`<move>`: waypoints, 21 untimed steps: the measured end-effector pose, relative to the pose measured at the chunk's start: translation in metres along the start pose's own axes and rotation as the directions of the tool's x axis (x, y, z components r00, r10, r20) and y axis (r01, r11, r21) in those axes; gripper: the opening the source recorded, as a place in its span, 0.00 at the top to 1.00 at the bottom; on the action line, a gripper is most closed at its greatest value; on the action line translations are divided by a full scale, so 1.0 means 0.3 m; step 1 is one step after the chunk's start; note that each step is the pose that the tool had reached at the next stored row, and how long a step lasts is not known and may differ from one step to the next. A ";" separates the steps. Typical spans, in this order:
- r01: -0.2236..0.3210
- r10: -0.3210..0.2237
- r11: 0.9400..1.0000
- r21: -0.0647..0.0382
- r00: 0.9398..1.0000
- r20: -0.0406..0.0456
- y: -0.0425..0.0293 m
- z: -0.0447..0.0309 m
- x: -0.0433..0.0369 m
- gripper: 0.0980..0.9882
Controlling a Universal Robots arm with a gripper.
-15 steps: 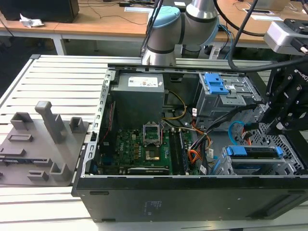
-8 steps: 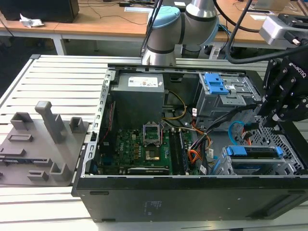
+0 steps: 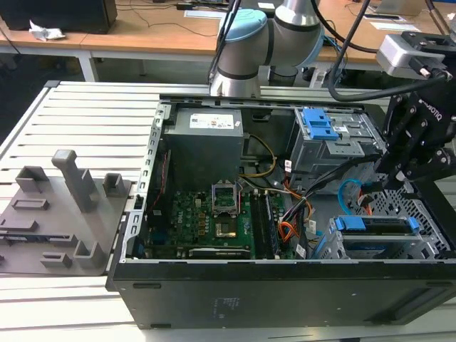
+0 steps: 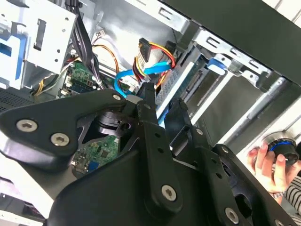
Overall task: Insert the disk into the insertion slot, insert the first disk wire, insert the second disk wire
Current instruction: 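Insert the first disk wire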
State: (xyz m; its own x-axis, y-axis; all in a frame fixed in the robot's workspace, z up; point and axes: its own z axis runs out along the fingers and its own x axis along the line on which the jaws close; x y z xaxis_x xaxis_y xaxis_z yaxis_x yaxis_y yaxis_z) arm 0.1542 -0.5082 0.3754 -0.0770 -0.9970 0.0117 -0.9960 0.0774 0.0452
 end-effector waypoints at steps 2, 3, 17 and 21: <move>0.000 0.000 1.000 0.000 1.000 0.000 0.001 0.014 -0.018 0.70; 0.000 0.000 1.000 0.000 1.000 0.000 0.001 0.024 -0.026 0.70; -0.002 0.002 1.000 0.003 0.999 -0.040 0.001 0.076 -0.060 0.70; -0.002 0.002 1.000 0.003 0.999 -0.042 0.001 0.077 -0.060 0.72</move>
State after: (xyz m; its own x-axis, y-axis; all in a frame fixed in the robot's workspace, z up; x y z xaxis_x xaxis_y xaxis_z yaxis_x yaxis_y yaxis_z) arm 0.1543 -0.4903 0.3522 -0.0768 -0.9956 0.0539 -0.9960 0.0791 0.0419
